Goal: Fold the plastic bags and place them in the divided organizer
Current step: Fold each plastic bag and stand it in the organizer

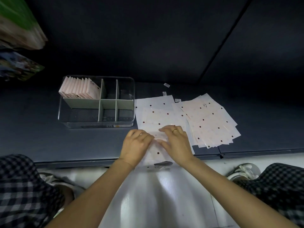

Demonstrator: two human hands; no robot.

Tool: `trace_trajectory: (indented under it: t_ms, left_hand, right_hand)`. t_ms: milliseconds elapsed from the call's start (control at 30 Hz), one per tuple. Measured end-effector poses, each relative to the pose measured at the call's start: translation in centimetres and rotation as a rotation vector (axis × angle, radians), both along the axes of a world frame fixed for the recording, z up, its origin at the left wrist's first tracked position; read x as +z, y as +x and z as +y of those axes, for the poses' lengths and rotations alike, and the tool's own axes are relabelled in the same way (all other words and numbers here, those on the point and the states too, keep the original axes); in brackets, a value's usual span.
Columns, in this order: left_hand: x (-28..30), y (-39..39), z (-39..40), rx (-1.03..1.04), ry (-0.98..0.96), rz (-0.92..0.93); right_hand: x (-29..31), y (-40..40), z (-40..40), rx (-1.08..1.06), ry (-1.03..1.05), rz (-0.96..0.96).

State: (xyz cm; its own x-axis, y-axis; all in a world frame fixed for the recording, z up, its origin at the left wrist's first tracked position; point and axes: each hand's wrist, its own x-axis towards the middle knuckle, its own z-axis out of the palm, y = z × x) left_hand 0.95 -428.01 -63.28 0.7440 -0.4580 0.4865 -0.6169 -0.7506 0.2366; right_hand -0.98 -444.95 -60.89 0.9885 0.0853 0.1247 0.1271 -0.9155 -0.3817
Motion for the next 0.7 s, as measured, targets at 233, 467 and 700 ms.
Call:
trace_trajectory:
  t_ms: [233, 467, 700]
  left_hand:
    - [3.9, 1.2, -1.0, 0.059, -0.445, 0.471]
    - [6.0, 3.9, 1.2, 0.03, -0.895, 0.882]
    - [5.6, 6.1, 5.1, -0.017, -0.81, 1.058]
  right_hand:
    - [3.6, 1.7, 0.4, 0.06, 0.001, 0.058]
    - [7.8, 3.8, 0.2, 0.05, 0.523, 0.311]
    - [9.1, 6.8, 1.8, 0.04, 0.609, 0.326]
